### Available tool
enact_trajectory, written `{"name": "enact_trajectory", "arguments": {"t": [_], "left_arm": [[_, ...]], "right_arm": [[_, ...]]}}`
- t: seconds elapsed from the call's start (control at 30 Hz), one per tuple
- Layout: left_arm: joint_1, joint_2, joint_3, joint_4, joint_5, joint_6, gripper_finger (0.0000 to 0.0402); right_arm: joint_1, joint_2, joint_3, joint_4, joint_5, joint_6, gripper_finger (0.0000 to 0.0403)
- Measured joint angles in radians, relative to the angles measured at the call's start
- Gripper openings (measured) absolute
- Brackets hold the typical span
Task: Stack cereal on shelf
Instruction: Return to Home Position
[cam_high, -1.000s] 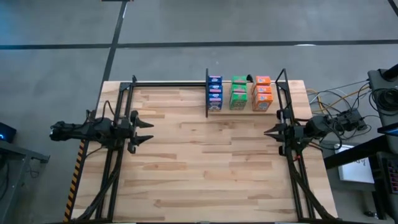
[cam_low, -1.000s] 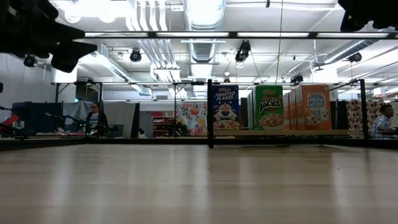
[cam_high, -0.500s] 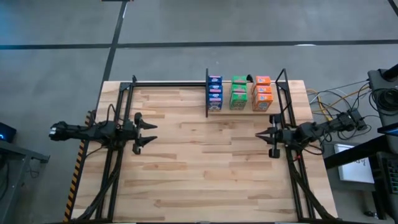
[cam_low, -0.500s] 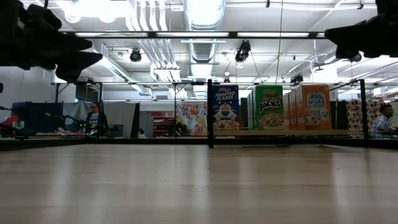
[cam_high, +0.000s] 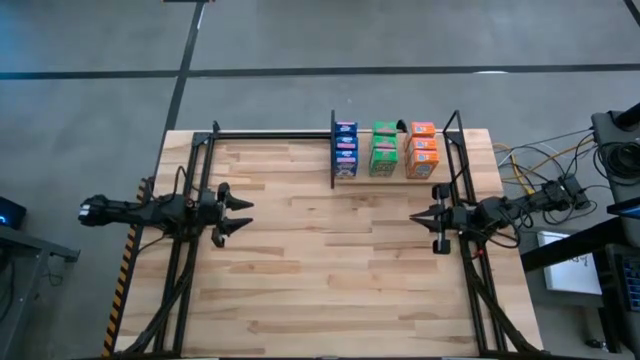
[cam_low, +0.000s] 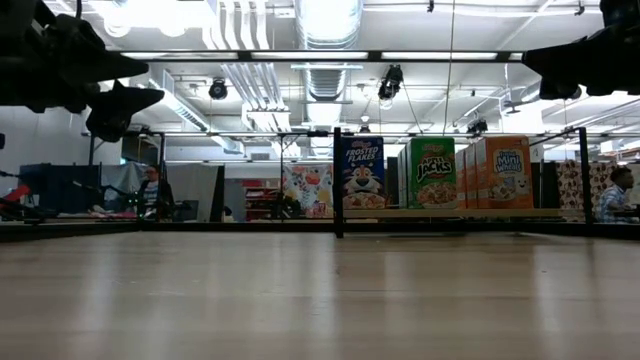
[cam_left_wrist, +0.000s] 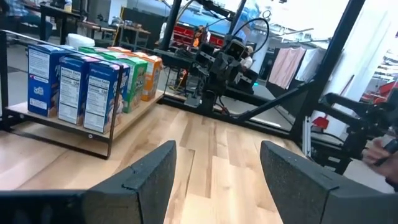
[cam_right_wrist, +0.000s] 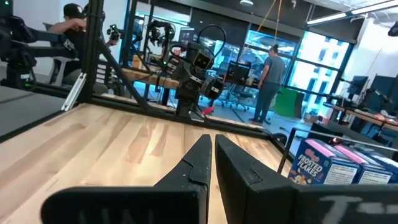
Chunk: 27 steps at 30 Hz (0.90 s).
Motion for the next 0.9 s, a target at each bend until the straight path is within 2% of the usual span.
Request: {"name": "enact_trajectory", "arguments": {"t": [0.9], "left_arm": [[0.000, 0.000, 0.002, 0.002, 0.001, -0.001, 0.0217]], "right_arm": [[0.000, 0.021, 0.000, 0.000, -0.001, 0.014, 0.0012]]}}
